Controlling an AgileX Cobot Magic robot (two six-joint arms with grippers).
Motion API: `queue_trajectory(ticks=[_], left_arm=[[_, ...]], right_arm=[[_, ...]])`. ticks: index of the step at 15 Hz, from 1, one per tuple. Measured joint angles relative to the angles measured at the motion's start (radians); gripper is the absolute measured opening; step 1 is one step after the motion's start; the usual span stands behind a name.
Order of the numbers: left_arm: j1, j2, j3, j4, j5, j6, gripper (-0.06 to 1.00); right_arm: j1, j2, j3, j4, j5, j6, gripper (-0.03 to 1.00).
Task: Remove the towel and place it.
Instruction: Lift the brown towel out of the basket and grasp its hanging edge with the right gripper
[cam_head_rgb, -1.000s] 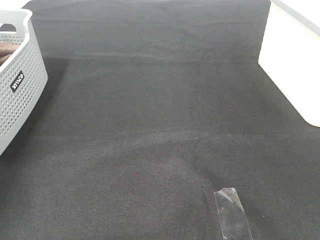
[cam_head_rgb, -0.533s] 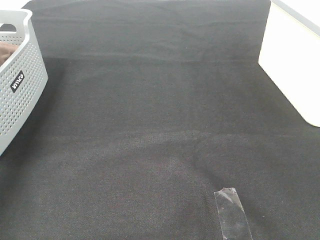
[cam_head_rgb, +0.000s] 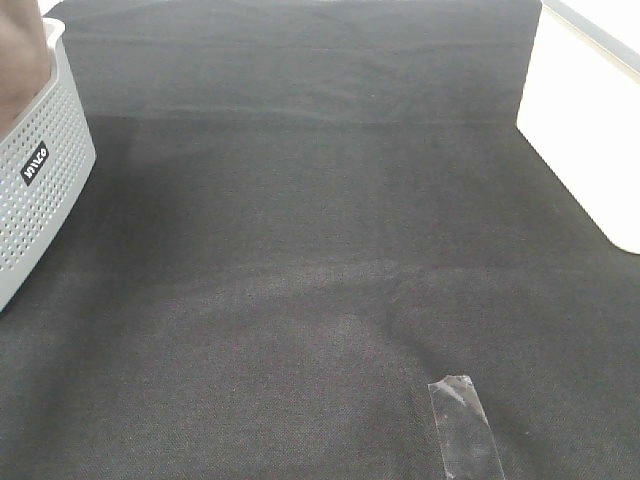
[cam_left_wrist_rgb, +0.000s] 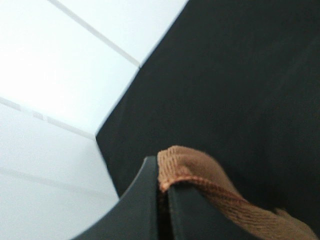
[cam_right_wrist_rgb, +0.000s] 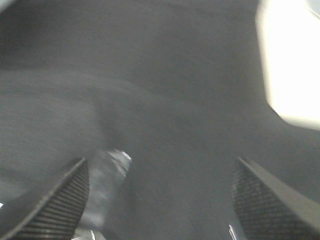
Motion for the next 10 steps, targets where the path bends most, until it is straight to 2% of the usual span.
queue_trajectory(ticks=[3,4,5,6,8,10], left_arm=[[-0.173,-0.042,0.000,0.001,-0.050,0.012,0.00],[-0.246,-0.043,0.000,0.001,-0.048,0.035,0.00],[-0.316,-0.041,0.000,0.001,-0.040,0.077,0.00],[-0.353,-0.041,0.000,0.002,-0.035,0.106,0.00],[-0.475,-0.038,0.000,0.002,-0.026,0.235,0.00],[-0.556,-0.038,0.000,0.002,-0.023,0.365,0.00]], right_arm=[[0.000,0.150,-0.002,0.314,-0.123,-0.321,0.72],[0.000,0.215,-0.007,0.426,-0.140,-0.465,0.72],[0.000,0.248,-0.008,0.491,-0.143,-0.541,0.72],[0.000,0.312,-0.008,0.617,-0.145,-0.674,0.72],[0.000,0.452,-0.008,0.836,-0.138,-0.929,0.72],[0.000,0.594,-0.008,1.005,-0.099,-1.152,0.72]])
